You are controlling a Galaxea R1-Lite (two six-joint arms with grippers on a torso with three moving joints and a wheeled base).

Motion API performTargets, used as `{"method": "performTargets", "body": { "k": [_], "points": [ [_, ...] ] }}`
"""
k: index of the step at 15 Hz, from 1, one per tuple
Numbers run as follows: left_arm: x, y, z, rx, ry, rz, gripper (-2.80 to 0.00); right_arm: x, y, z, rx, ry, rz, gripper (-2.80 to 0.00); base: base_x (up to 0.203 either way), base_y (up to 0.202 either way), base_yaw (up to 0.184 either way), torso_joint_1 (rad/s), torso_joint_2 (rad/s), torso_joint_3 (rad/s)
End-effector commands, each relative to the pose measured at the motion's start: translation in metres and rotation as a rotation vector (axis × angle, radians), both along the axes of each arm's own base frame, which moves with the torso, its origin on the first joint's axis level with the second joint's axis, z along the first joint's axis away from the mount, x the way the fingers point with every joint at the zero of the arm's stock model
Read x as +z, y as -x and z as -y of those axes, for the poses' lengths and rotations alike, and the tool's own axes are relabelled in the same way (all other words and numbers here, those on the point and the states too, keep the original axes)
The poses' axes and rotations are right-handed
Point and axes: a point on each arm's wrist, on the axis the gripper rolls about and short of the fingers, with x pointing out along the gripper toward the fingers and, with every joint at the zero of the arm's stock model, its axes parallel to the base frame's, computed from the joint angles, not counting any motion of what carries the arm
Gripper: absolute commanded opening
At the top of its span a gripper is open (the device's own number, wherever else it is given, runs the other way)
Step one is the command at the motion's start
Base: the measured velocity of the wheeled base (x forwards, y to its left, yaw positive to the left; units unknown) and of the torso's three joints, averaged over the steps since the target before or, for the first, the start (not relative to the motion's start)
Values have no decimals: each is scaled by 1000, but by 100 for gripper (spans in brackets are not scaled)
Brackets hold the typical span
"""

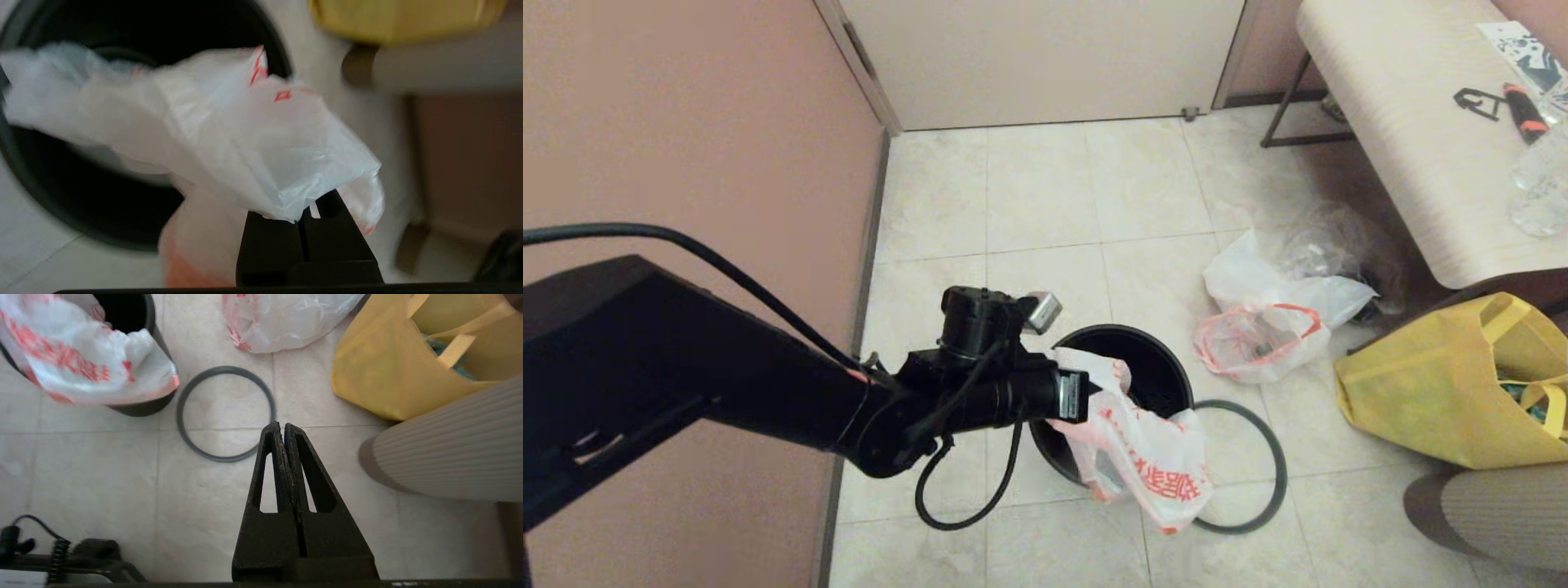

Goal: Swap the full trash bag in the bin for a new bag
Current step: Put the new garbage bag on the trash can

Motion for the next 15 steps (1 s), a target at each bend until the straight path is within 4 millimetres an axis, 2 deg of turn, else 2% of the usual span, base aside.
{"method": "performTargets", "body": {
  "k": [1,4,6,8,11,13,15],
  "points": [
    [14,-13,10,24,60,-12,-280,10,0,0,0,13,-5,-280,0,0,0,0,0,0],
    [35,-24,20,52,132,-30,-280,53,-13,0,9,20,-118,-280,0,0,0,0,0,0],
    [51,-30,27,62,167,-39,-280,78,-38,0,27,32,-227,-280,0,0,0,0,0,0],
    [57,-36,29,76,180,-57,-280,95,-69,-1,66,36,-341,-280,0,0,0,0,0,0],
    [65,-44,26,106,196,-40,-280,99,-125,-10,146,41,-487,-280,0,0,0,0,0,0],
    [75,-48,23,137,200,-63,-280,92,-162,-20,176,48,-538,-280,0,0,0,0,0,0],
    [74,-49,23,167,179,-89,-280,80,-192,-36,184,29,-561,-280,0,0,0,0,0,0]
  ]
}}
